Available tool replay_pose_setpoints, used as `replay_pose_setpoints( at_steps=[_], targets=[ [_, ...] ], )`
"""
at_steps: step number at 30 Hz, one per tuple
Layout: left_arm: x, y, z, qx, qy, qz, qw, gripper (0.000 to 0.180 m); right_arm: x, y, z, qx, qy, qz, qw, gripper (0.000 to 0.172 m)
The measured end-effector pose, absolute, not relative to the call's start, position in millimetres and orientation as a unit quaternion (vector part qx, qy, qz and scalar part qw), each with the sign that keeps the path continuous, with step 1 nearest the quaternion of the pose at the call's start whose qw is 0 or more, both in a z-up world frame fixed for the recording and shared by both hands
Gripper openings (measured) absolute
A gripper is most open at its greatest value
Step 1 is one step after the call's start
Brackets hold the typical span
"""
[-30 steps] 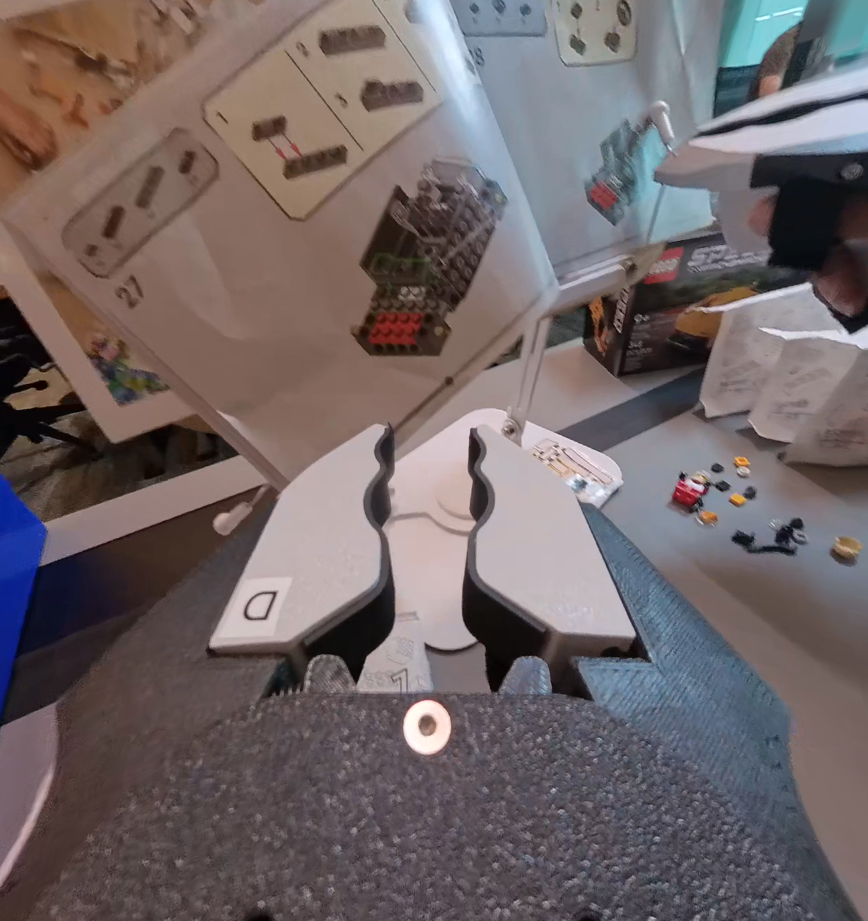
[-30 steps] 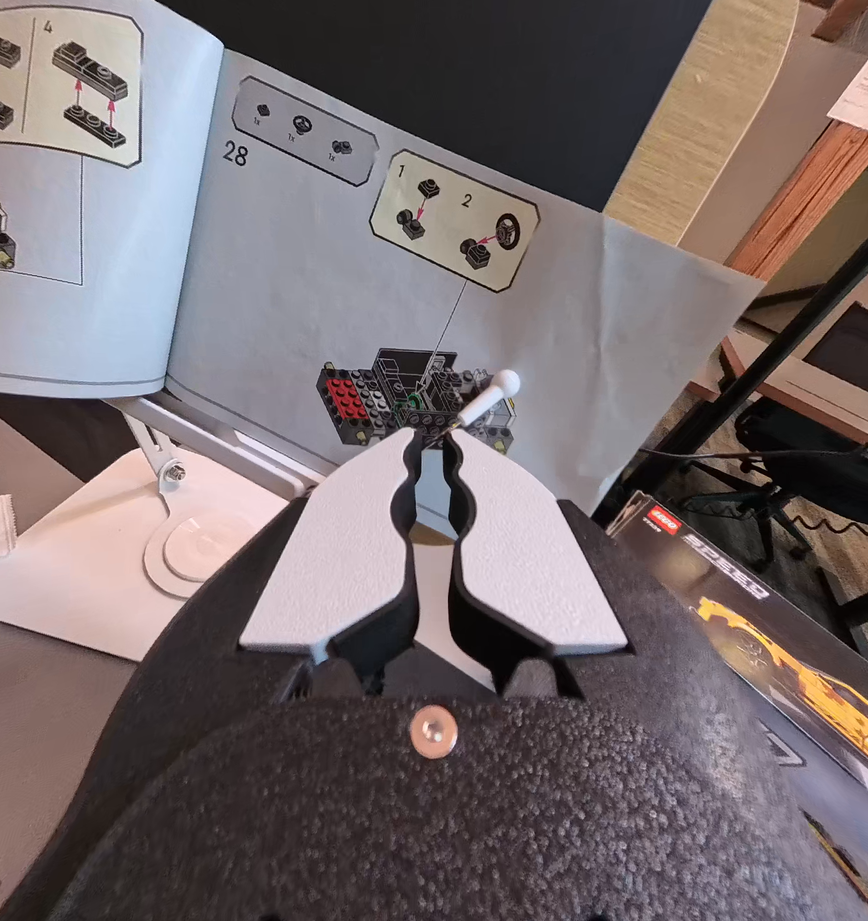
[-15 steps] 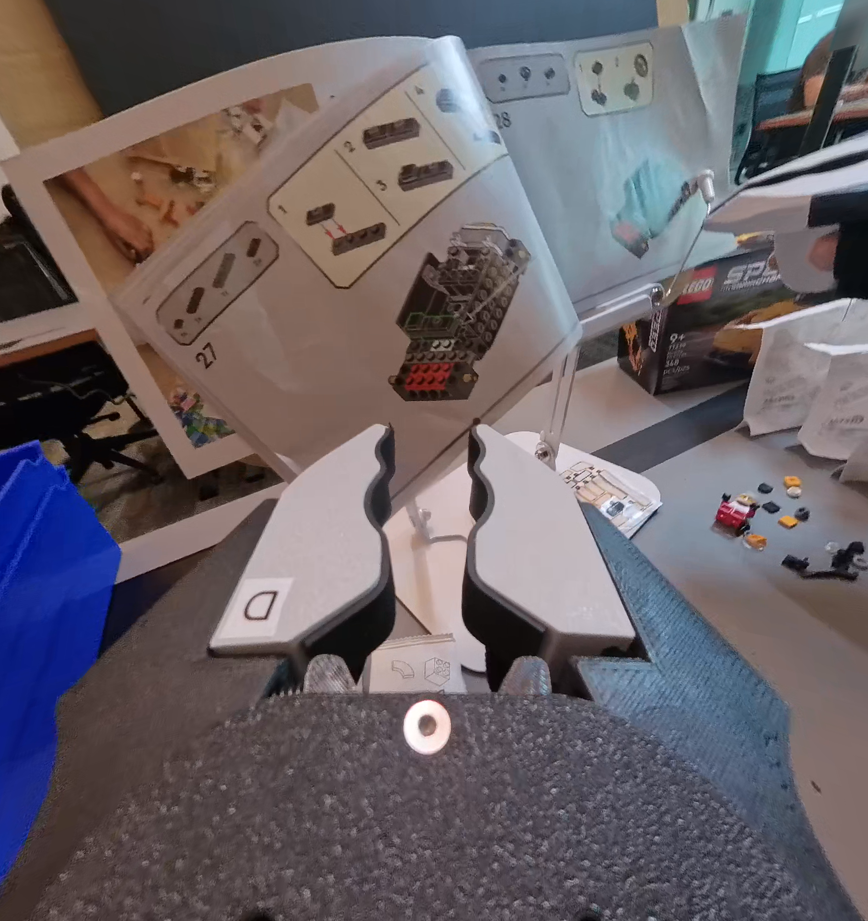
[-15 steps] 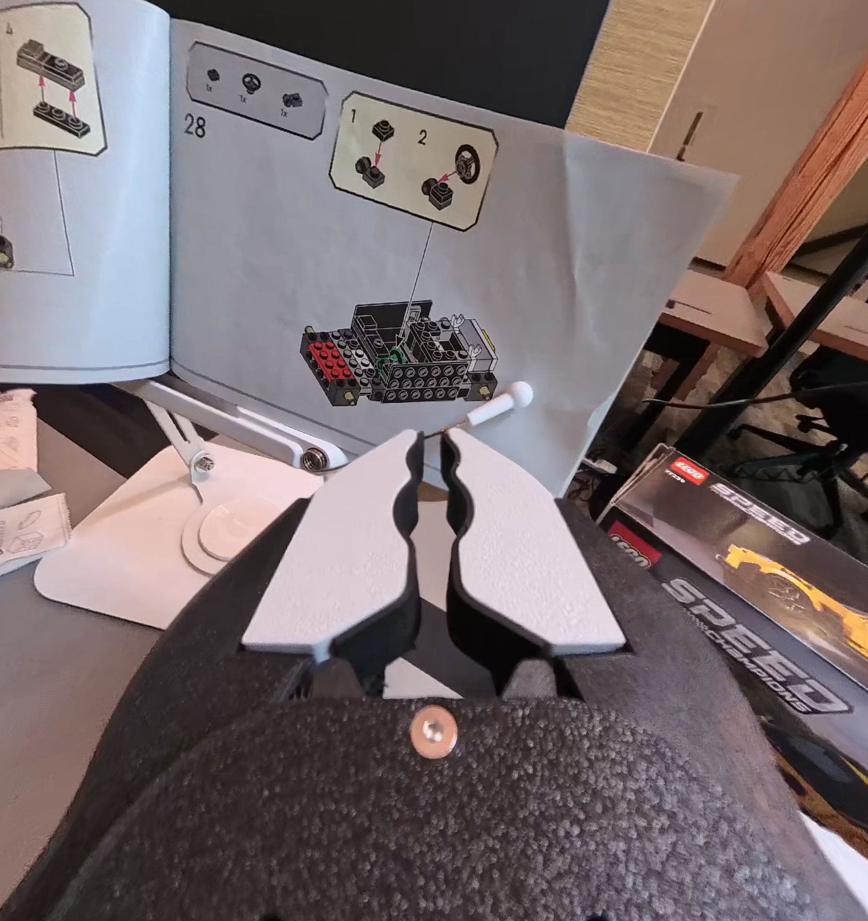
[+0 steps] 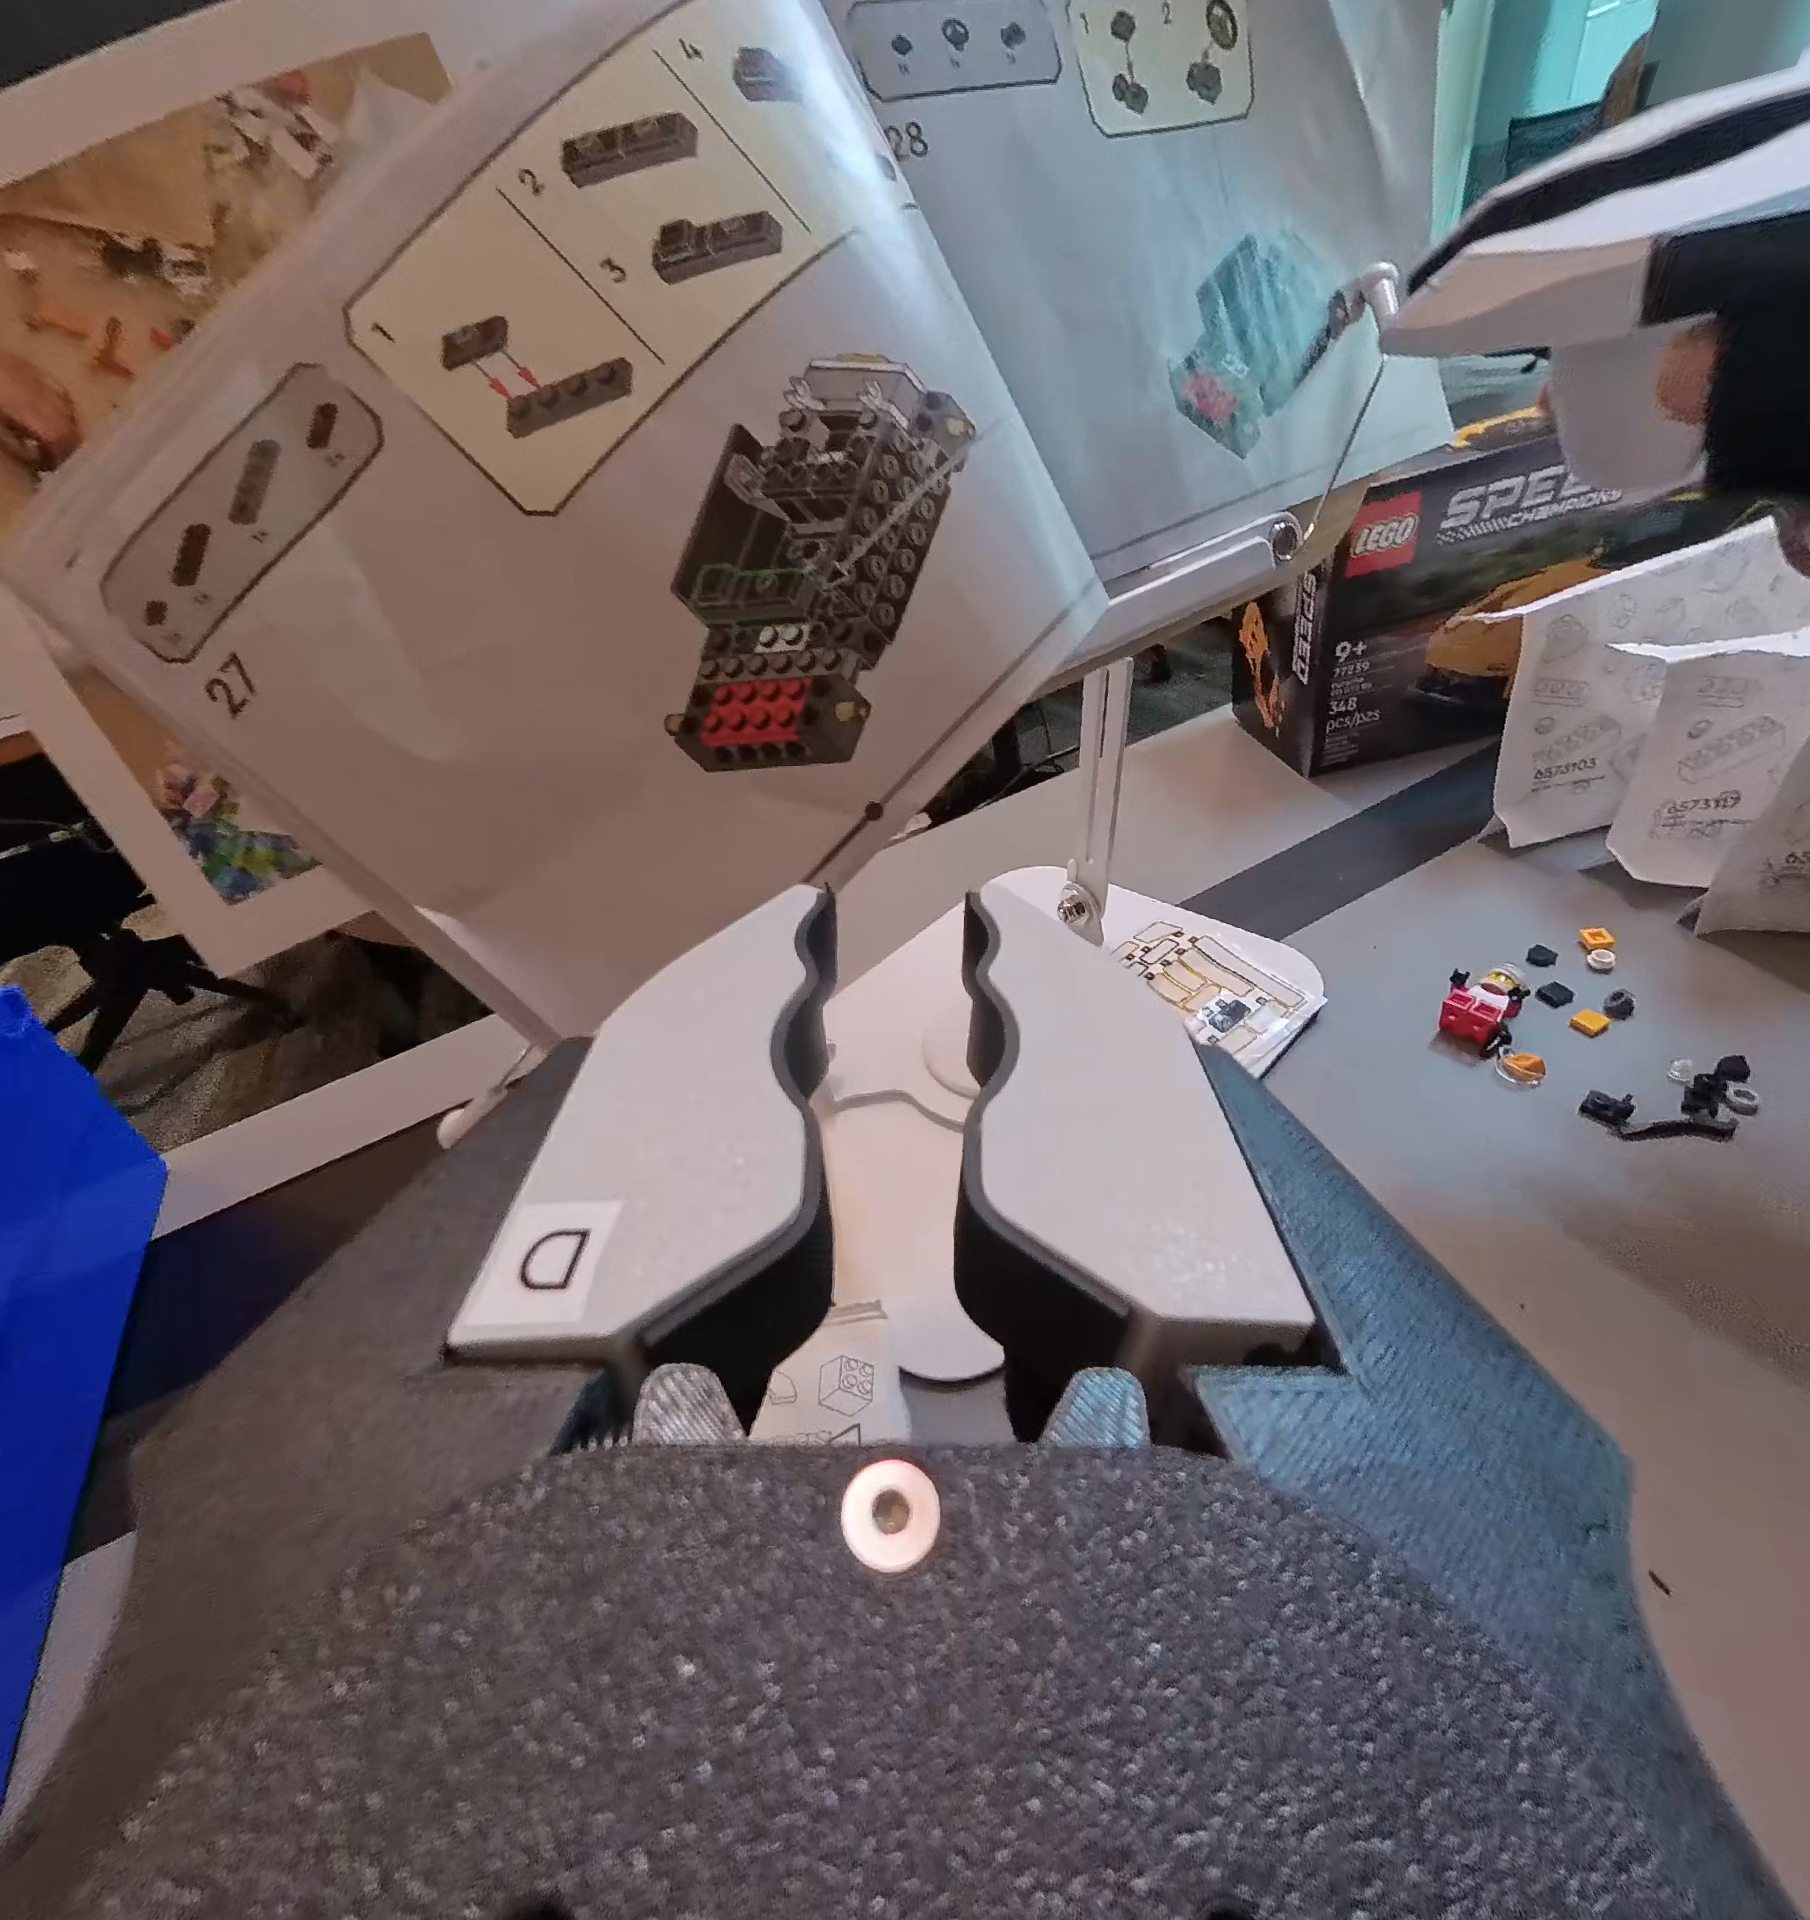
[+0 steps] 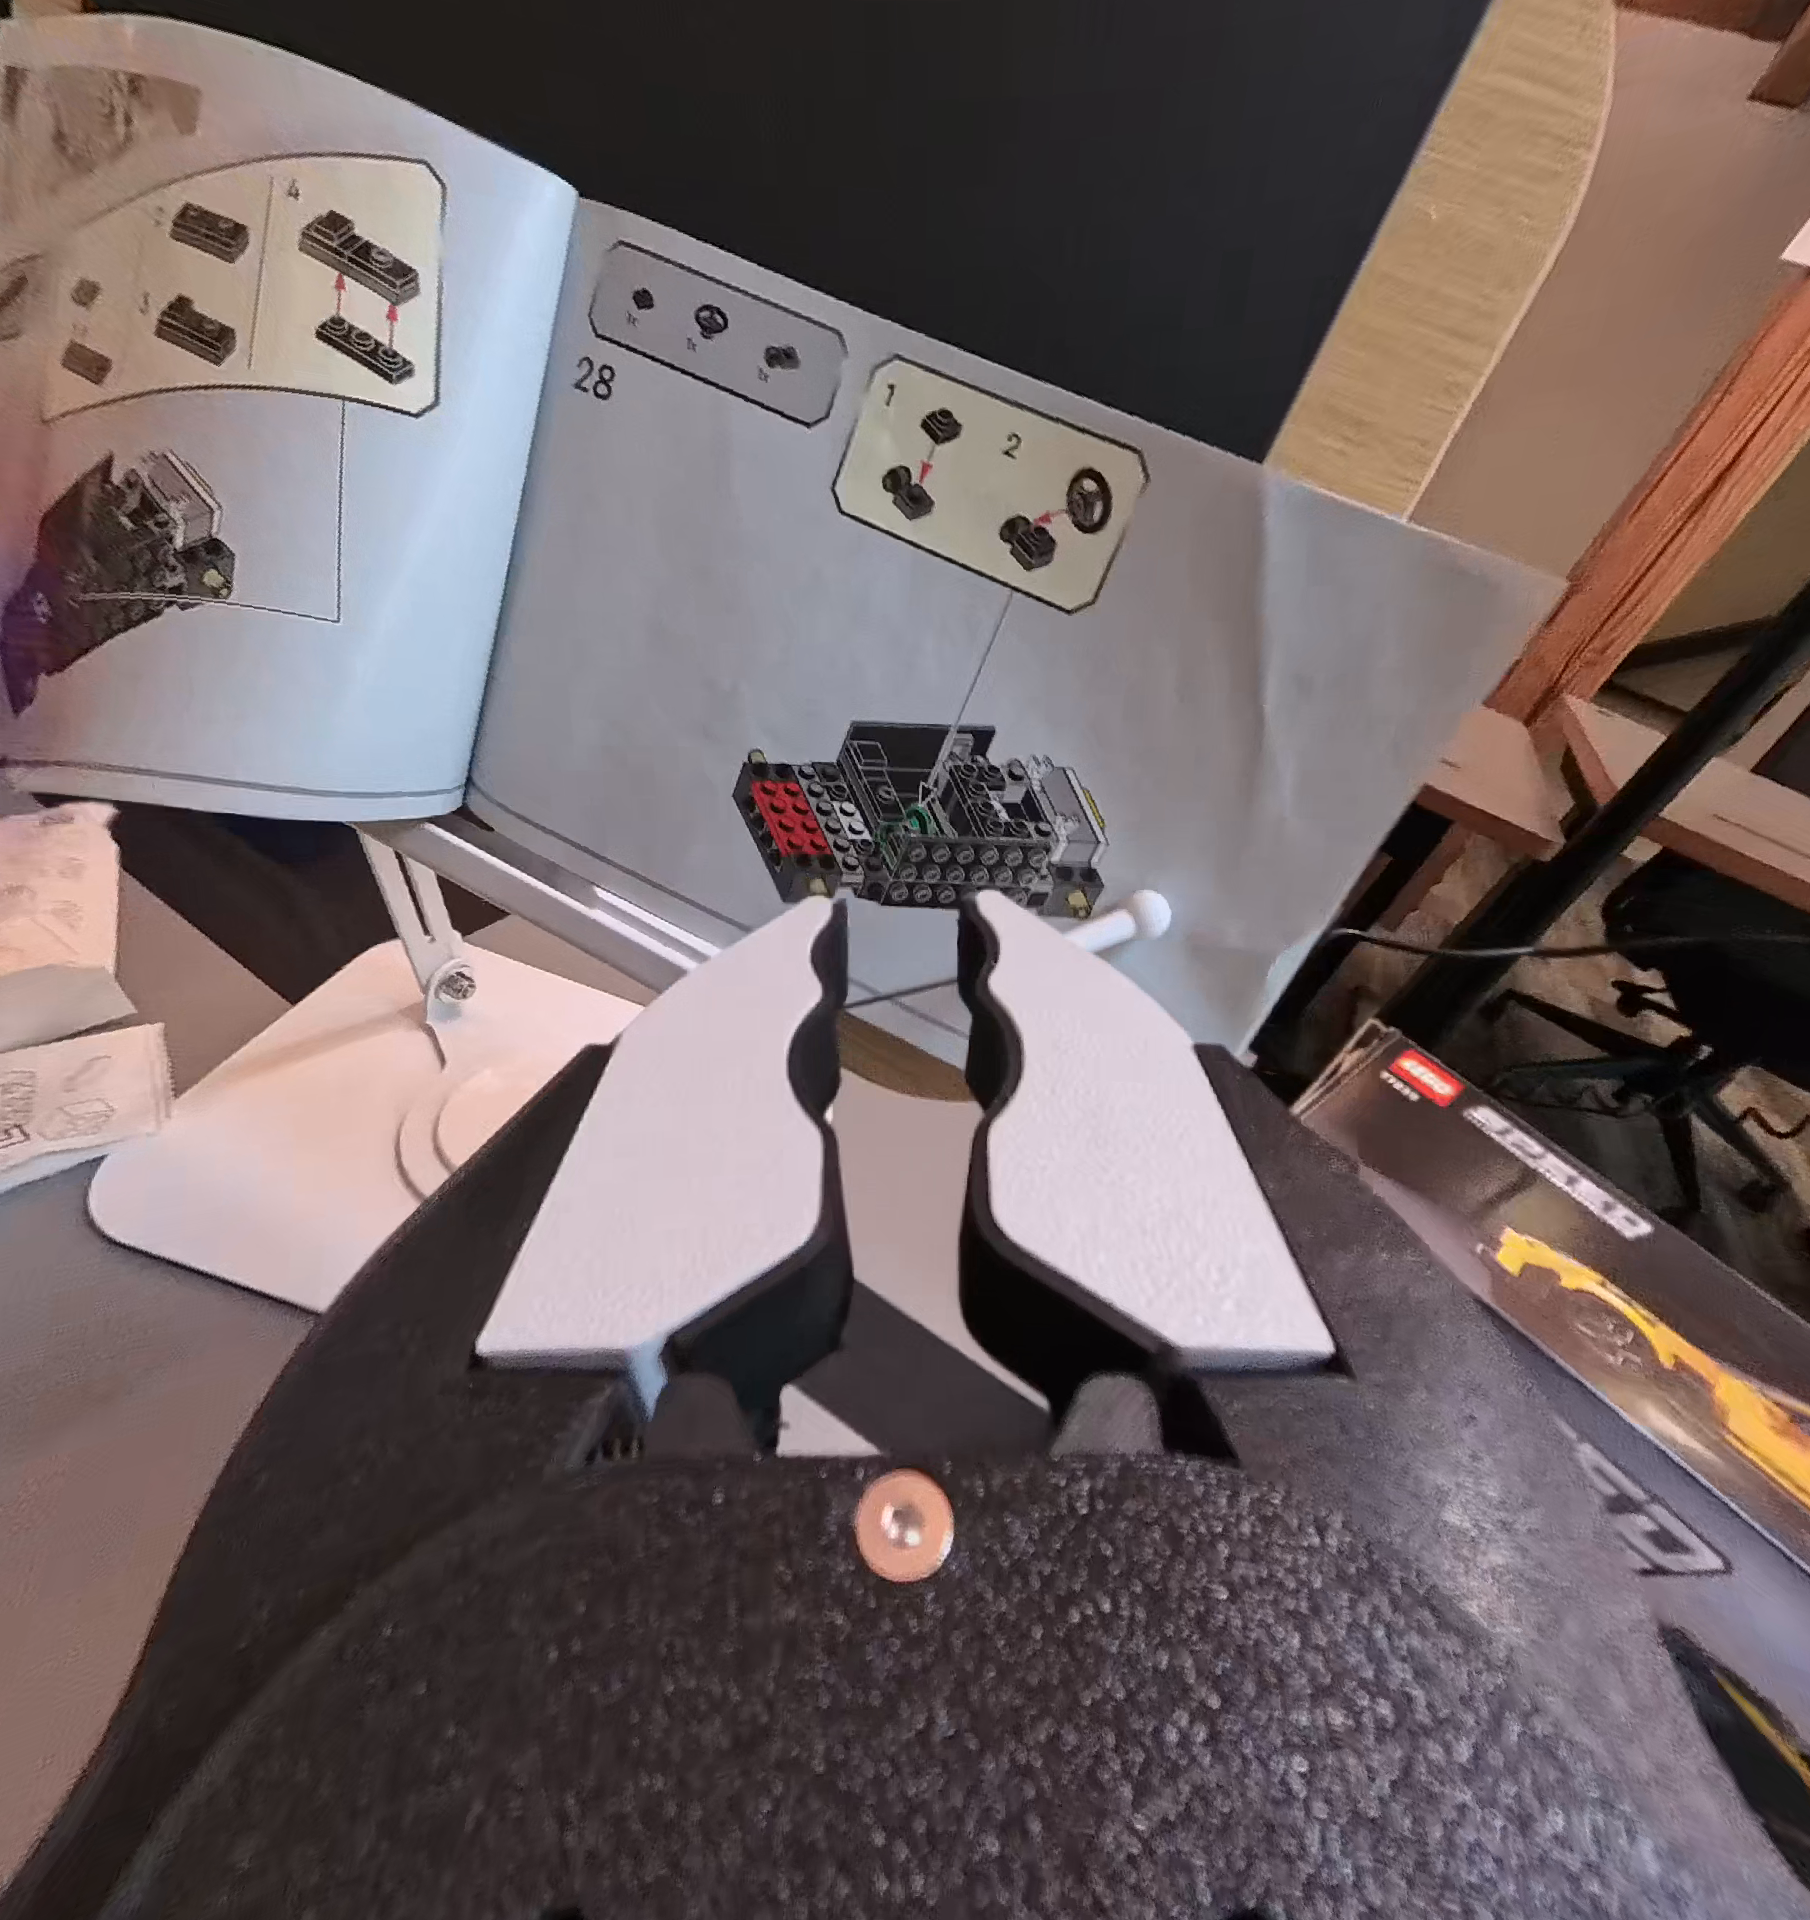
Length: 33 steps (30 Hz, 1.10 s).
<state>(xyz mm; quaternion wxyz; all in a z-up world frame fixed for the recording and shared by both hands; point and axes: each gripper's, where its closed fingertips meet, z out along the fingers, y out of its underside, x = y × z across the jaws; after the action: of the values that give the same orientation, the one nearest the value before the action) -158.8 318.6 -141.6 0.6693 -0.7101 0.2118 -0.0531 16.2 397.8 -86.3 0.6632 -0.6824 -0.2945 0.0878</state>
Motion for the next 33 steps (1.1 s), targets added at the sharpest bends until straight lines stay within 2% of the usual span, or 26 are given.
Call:
replay_pose_setpoints(
  at_steps=[9, 33],
  targets=[
    [-159.0, 320.2, -154.5, -0.720, 0.217, -0.057, 0.657, 0.022, 20.1, 415.4, -99.7, -0.692, -0.276, 0.057, 0.665, 0.011],
    [-174.9, 326.5, -155.5, -0.727, 0.195, -0.064, 0.655, 0.023, 16.0, 413.7, -99.7, -0.682, -0.281, 0.062, 0.672, 0.013]
  ],
)
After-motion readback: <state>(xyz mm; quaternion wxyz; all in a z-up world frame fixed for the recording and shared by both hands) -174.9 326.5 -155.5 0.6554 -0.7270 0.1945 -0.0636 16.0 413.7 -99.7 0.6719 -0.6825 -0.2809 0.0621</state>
